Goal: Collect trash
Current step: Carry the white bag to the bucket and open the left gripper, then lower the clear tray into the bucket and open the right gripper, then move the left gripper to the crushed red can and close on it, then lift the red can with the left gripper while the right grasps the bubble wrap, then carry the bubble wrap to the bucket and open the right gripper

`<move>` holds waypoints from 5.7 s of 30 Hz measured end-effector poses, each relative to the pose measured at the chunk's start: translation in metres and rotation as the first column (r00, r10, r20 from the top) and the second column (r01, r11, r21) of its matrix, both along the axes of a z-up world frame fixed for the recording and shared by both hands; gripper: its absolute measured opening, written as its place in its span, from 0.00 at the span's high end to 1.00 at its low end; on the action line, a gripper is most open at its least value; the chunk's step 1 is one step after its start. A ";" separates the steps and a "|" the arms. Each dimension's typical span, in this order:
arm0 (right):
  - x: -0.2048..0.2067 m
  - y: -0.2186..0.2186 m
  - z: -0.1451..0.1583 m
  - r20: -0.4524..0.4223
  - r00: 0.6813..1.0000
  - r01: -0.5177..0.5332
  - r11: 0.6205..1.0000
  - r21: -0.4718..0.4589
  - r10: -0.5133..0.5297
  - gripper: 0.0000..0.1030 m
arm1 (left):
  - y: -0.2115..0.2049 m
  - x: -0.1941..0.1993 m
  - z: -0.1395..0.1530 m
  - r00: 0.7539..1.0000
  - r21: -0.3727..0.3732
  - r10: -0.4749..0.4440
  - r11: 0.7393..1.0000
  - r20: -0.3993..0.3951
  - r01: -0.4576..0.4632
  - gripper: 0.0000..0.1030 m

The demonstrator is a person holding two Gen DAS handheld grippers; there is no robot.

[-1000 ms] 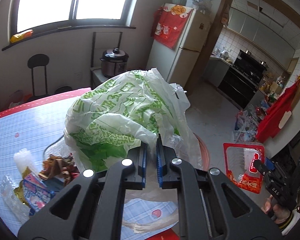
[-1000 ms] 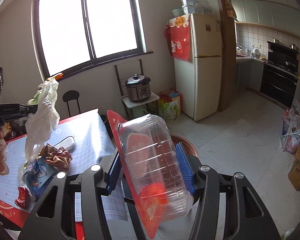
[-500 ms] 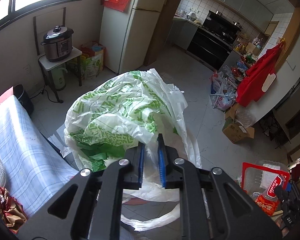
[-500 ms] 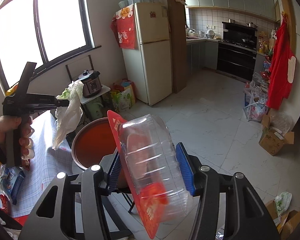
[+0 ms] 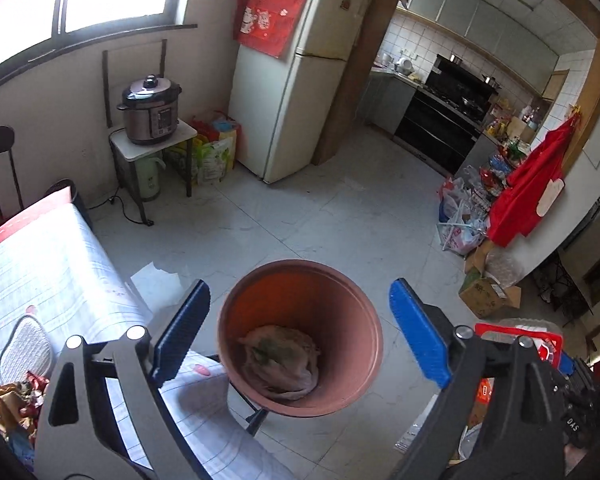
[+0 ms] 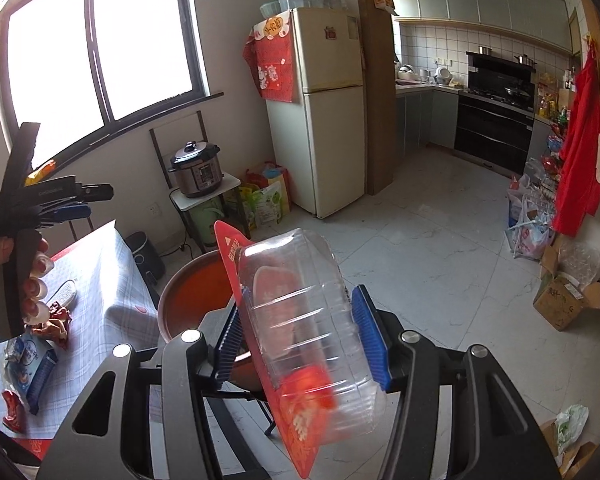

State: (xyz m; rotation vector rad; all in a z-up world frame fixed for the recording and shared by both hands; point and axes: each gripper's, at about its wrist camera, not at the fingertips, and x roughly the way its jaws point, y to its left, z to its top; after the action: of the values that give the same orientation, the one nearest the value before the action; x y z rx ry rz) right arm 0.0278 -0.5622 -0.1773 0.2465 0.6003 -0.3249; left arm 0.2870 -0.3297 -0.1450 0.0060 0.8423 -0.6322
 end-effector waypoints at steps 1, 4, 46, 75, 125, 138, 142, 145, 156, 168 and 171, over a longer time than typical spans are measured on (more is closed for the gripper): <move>0.008 0.002 0.002 0.005 1.000 -0.016 1.000 -0.001 0.016 0.49 | 0.013 -0.005 0.005 1.000 0.004 0.023 1.000 0.017 -0.023 0.08; 0.035 0.006 0.007 0.020 0.998 -0.066 0.998 0.007 0.065 0.48 | 0.053 -0.020 0.019 0.993 0.033 0.093 0.995 0.066 -0.095 0.06; 0.143 0.248 0.040 -0.022 0.929 -0.369 0.929 0.032 0.370 0.08 | 0.514 -0.222 0.003 0.678 0.098 0.735 0.674 0.012 -0.732 0.06; 0.123 0.381 0.006 -0.241 0.850 -0.482 0.876 0.007 0.469 0.08 | 0.504 -0.178 -0.178 0.861 -0.009 0.335 0.930 -0.383 -0.366 0.28; 0.175 0.665 -0.057 -0.416 0.262 -0.957 0.290 0.004 0.871 0.05 | 0.659 -0.300 -0.091 0.571 -0.104 0.792 0.563 -0.217 -0.820 0.92; 0.327 0.660 -0.087 -0.539 0.507 -0.778 0.626 0.049 0.673 0.19 | 0.683 -0.316 -0.111 0.507 -0.098 0.823 0.500 -0.255 -0.860 0.92; 0.337 0.663 -0.105 -0.581 0.517 -0.746 0.664 0.053 0.628 0.35 | 0.683 -0.313 -0.111 0.507 -0.088 0.824 0.502 -0.254 -0.860 0.92; 0.336 0.662 -0.106 -0.573 0.511 -0.742 0.665 0.081 0.640 0.62 | 0.681 -0.310 -0.109 0.509 -0.078 0.824 0.506 -0.251 -0.859 0.92; 0.308 0.626 -0.019 -0.247 0.559 -0.770 0.606 0.199 0.791 0.78 | 0.661 -0.286 -0.086 0.561 -0.077 0.803 0.558 -0.200 -0.826 0.92; 0.245 0.517 0.066 0.093 0.648 -0.759 0.631 0.158 0.756 0.80 | 0.621 -0.257 -0.030 0.642 -0.086 0.761 0.636 -0.093 -0.767 0.92; 0.227 0.479 0.080 0.142 0.659 -0.752 0.646 0.131 0.739 0.80 | 0.605 -0.247 -0.013 0.668 -0.089 0.742 0.662 -0.064 -0.744 0.92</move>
State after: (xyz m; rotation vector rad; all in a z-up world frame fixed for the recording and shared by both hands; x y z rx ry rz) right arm 0.2550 -0.0829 -0.0977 0.1607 0.6069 0.5585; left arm 0.0403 0.2749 -0.1581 -0.4358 0.7449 0.1144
